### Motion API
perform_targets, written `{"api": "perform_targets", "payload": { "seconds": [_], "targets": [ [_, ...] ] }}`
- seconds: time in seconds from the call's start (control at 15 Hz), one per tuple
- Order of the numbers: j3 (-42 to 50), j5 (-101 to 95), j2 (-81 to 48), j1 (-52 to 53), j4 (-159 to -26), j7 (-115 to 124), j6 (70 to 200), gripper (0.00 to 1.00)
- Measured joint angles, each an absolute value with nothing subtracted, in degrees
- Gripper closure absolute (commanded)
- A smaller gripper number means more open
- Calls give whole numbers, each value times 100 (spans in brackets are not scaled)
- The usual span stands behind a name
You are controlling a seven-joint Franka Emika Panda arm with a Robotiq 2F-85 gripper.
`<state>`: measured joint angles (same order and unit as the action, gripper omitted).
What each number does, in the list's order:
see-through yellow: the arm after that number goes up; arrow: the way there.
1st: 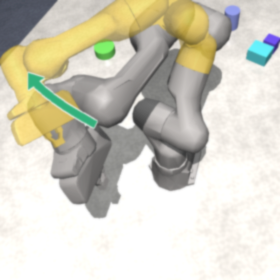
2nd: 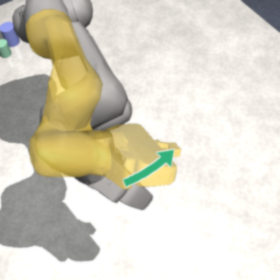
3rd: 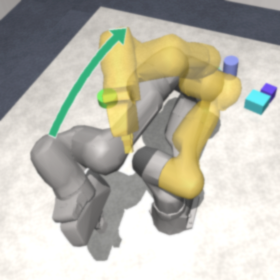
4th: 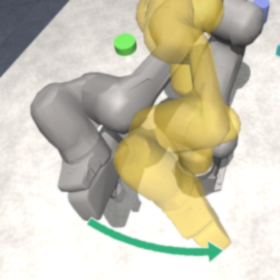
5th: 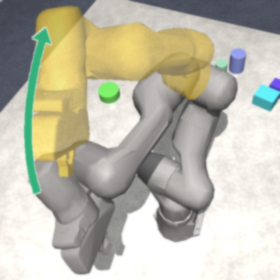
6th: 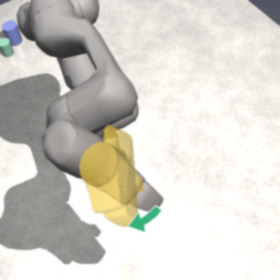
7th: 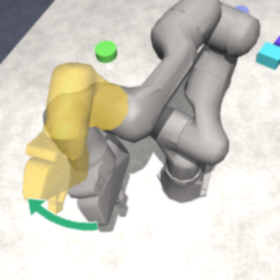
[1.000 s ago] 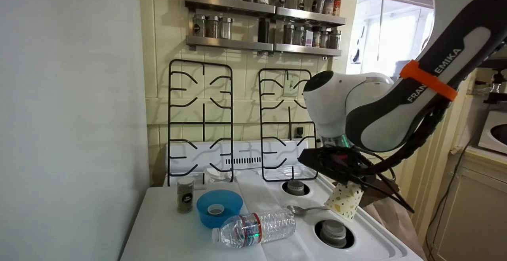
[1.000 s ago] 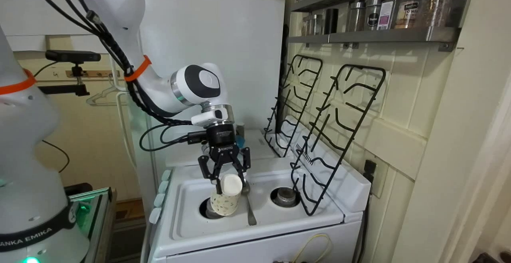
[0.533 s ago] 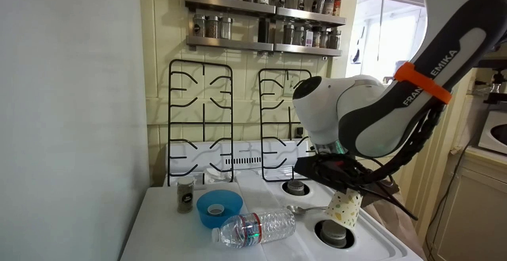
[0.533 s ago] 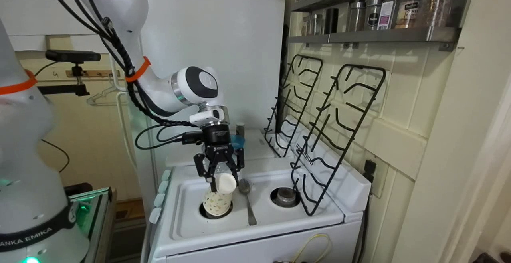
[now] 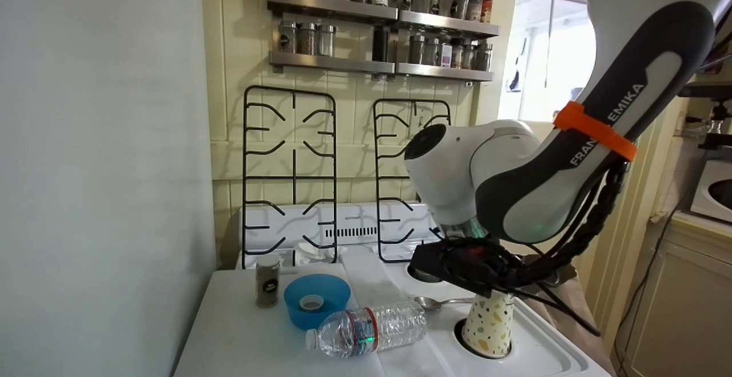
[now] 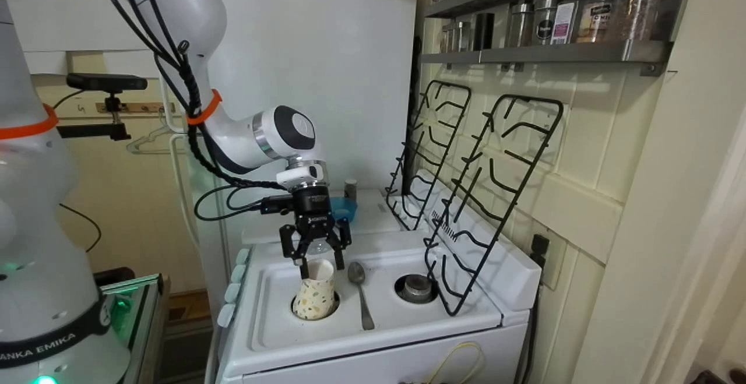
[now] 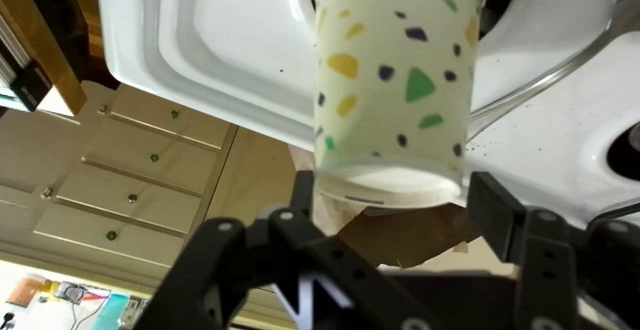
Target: Put the cup on the metal object to the right
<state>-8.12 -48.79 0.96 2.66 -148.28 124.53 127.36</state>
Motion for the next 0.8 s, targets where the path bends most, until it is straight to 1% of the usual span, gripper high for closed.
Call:
{"api": "perform_targets", "payload": {
  "seconds": [0.4,0.6,0.8],
  "targets": [
    [-753,-4601,172,353,-14742,12387,12874,0],
    [-490,-3652,446,290,-14667,11726,13237,0],
    [-15,-2485,948,43,-14628,10467,13368,0]
  ]
}}
